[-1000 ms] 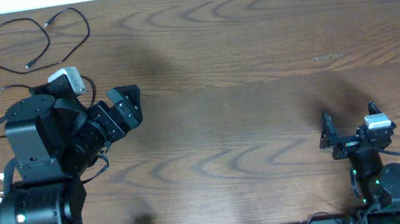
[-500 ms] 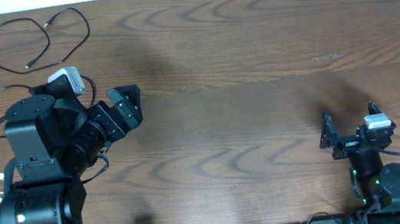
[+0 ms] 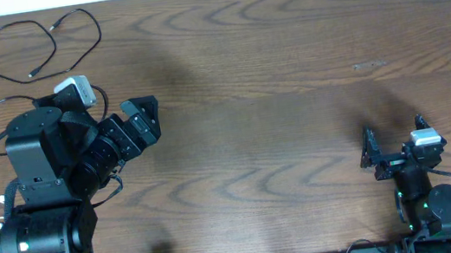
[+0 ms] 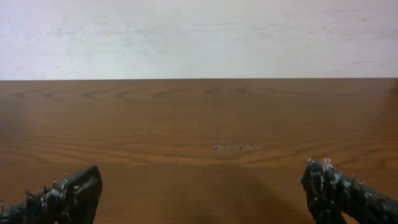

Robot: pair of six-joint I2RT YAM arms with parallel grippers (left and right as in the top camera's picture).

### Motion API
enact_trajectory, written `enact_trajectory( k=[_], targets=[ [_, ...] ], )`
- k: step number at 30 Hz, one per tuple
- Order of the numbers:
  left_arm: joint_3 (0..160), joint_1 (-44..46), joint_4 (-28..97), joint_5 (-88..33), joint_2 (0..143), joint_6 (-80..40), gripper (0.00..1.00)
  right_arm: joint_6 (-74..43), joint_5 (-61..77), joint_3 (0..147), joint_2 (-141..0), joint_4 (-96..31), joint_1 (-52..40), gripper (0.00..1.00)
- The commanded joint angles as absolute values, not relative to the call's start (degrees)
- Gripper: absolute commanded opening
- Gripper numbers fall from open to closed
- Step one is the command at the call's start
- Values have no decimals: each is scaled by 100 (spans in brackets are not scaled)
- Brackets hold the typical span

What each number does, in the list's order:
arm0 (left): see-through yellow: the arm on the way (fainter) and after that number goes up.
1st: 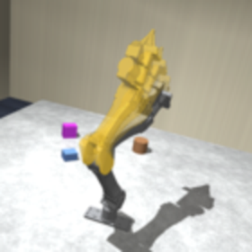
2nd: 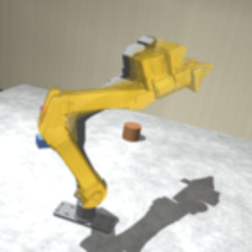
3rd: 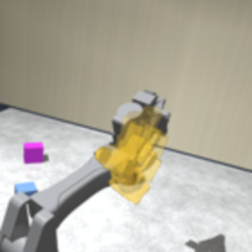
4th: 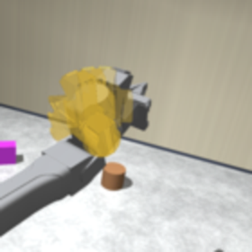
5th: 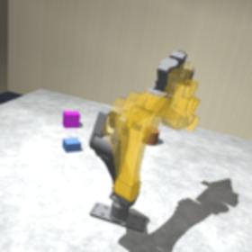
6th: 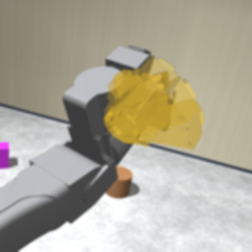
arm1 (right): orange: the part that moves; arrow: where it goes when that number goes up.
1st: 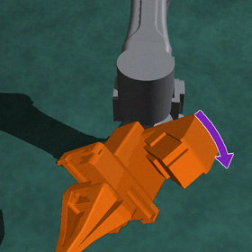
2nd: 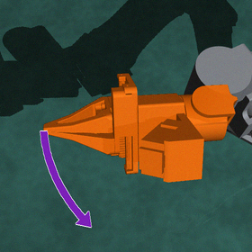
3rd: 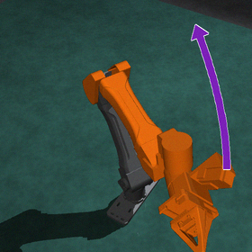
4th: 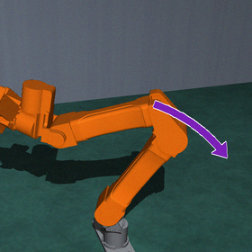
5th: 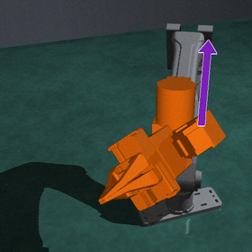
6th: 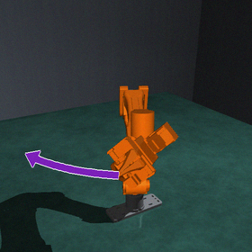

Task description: Untangle cables

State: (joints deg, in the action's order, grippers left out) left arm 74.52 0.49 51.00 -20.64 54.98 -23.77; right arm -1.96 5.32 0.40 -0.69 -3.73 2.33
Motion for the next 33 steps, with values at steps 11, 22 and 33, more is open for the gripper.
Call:
enact_trajectory(
  k=[11, 22, 33],
  targets=[
    [7533, 45, 5103, -2003, 5505, -2359, 96, -207, 464, 32, -32, -403, 204, 99],
    [7533, 45, 5290, -2003, 5502, -2359, 96, -207, 464, 32, -32, -403, 204, 99],
    [7100, 99, 5931, -1984, 5175, -1516, 96, -207, 467, 32, -34, -403, 204, 99]
  ],
)
